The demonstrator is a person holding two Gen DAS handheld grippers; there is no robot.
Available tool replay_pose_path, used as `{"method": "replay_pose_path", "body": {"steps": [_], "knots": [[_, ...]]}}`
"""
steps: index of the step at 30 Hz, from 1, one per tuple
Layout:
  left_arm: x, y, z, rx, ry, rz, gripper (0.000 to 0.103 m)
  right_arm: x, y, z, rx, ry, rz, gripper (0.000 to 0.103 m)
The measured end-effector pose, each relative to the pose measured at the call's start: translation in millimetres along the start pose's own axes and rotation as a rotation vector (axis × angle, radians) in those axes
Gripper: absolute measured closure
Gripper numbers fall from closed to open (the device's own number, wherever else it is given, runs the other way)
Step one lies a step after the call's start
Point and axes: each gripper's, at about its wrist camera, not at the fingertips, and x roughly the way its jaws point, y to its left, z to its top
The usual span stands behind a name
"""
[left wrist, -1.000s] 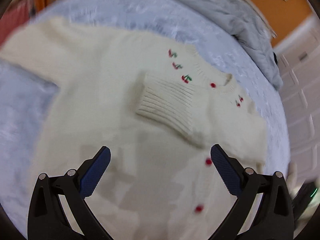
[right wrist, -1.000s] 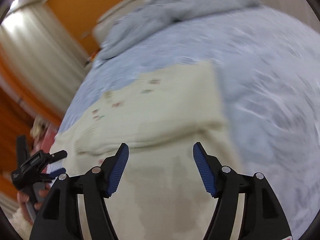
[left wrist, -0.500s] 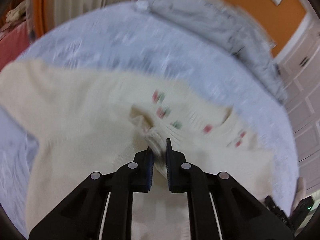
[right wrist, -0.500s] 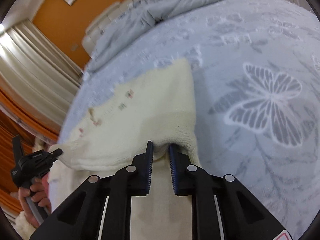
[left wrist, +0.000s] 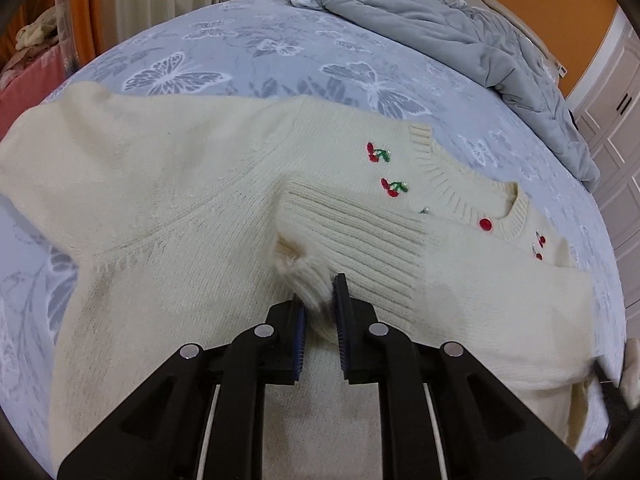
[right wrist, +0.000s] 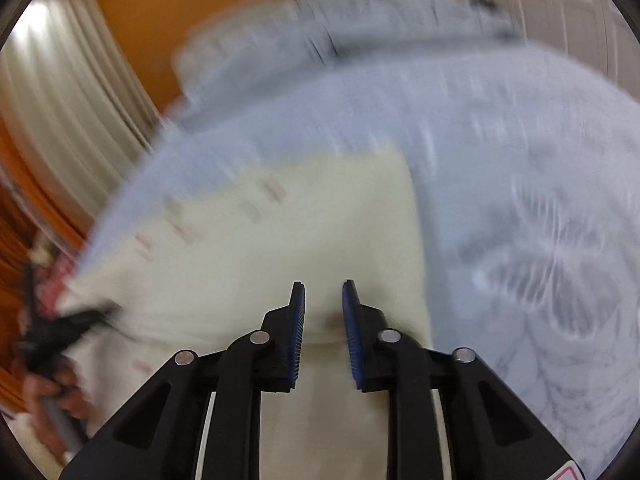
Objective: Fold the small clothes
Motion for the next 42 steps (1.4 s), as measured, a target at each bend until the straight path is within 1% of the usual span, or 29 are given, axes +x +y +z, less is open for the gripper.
{"method": "replay_pose_path", "body": {"steps": [1,2,4,5,7,8,10,13,15,16,17,18,19,20,21,23,26,27,29,30,31,32,33,34,36,37,38,40,42], "knots": [[0.4,1.0,-0.6,0.005,-0.002,-0.001,0.089,6.1,-8.3,-1.8,0.035,0.014,0.013,0.103],[0.3,2.5,-1.5,0.008,-0.005,-0.003,0.089,4.7,-15.6,-1.8,0.074,-0.003,0.042,0.103],[-1.8,3.6,-1.9,0.010,-0.014,-0.007,0.089,1.5,-17.4,3.5,0.118,0.027,0.041,0.103],[-1.8,4.0,-2.5,0.009,-0.016,-0.008,0.089,-7.3,-13.1,6.4,0.116,0.008,0.030,0.102],[-2.3,5.3,-4.6,-0.003,-0.023,-0.012,0.089,-21.2,0.5,7.3,0.045,-0.041,0.046,0.102],[-1.6,5.8,-5.1,-0.010,-0.026,-0.015,0.089,-20.7,9.2,7.0,-0.023,-0.039,0.024,0.102],[-2.1,7.4,-7.1,-0.021,-0.038,-0.024,0.088,-2.2,8.2,2.3,-0.077,0.016,-0.082,0.103],[-5.7,12.3,-6.9,-0.051,-0.034,-0.050,0.088,-0.1,-8.8,0.6,0.016,0.021,-0.036,0.103],[-18.7,23.5,-3.9,-0.109,-0.028,-0.093,0.084,-17.0,5.1,3.5,-0.026,-0.019,-0.045,0.098],[-29.2,32.2,-1.7,-0.134,-0.047,-0.117,0.081,-22.0,9.5,0.0,-0.044,-0.038,-0.044,0.091],[-37.6,39.9,0.5,-0.147,-0.069,-0.120,0.079,-28.6,15.6,-6.2,-0.067,-0.050,-0.035,0.089],[-53.9,59.1,6.4,-0.172,-0.120,-0.092,0.068,-31.2,18.7,-12.0,-0.076,-0.048,-0.028,0.089],[-64.7,77.4,12.0,-0.201,-0.155,-0.067,0.048,-32.1,20.4,-18.5,-0.077,-0.041,-0.019,0.089],[-71.1,90.4,16.8,-0.225,-0.177,-0.049,0.039,-31.6,21.0,-26.9,-0.068,-0.026,-0.008,0.089],[-80.3,117.2,25.6,-0.276,-0.211,0.003,0.029,-30.0,21.9,-33.7,-0.055,-0.006,0.004,0.089],[-87.6,164.9,40.7,-0.363,-0.233,0.088,0.026,-24.6,28.2,-44.7,-0.031,0.035,0.030,0.089],[-84.3,256.4,63.7,-0.574,-0.200,0.182,0.025,-21.0,39.5,-52.8,-0.040,0.049,0.054,0.089],[-83.1,274.4,66.0,-0.628,-0.198,0.198,0.025,-20.4,44.7,-54.6,-0.062,0.041,0.053,0.085],[-78.7,309.2,69.6,-0.735,-0.186,0.230,0.026,-18.1,55.6,-58.8,-0.118,0.018,0.038,0.071],[-73.2,325.5,71.2,-0.787,-0.165,0.229,0.029,-17.4,59.1,-62.2,-0.131,0.011,0.037,0.068],[-67.9,336.7,71.5,-0.831,-0.143,0.224,0.040,-15.4,62.5,-64.8,-0.142,0.008,0.044,0.065],[-59.8,348.1,71.3,-0.888,-0.114,0.210,0.047,-13.6,64.2,-67.7,-0.149,0.010,0.048,0.063],[-57.2,351.5,72.2,-0.911,-0.107,0.224,0.063,-11.8,65.1,-68.8,-0.156,0.012,0.045,0.062],[-58.9,352.9,73.6,-0.913,-0.117,0.243,0.092,-10.0,66.9,-70.0,-0.162,0.012,0.040,0.060],[-58.4,346.3,86.3,-0.867,-0.099,0.257,0.096,-9.1,68.2,-69.6,-0.168,0.008,0.044,0.058],[-64.3,337.9,91.3,-0.846,-0.123,0.270,0.097,-7.9,69.5,-68.2,-0.165,0.008,0.045,0.057],[-75.2,322.8,101.5,-0.795,-0.174,0.264,0.097,-7.5,69.1,-67.2,-0.158,0.012,0.052,0.057],[-98.4,275.3,126.6,-0.627,-0.255,0.236,0.097,-7.5,67.1,-64.5,-0.146,0.012,0.059,0.057],[-122.4,224.2,138.2,-0.484,-0.311,0.158,0.097,-8.2,63.5,-60.3,-0.119,0.013,0.070,0.057]]}}
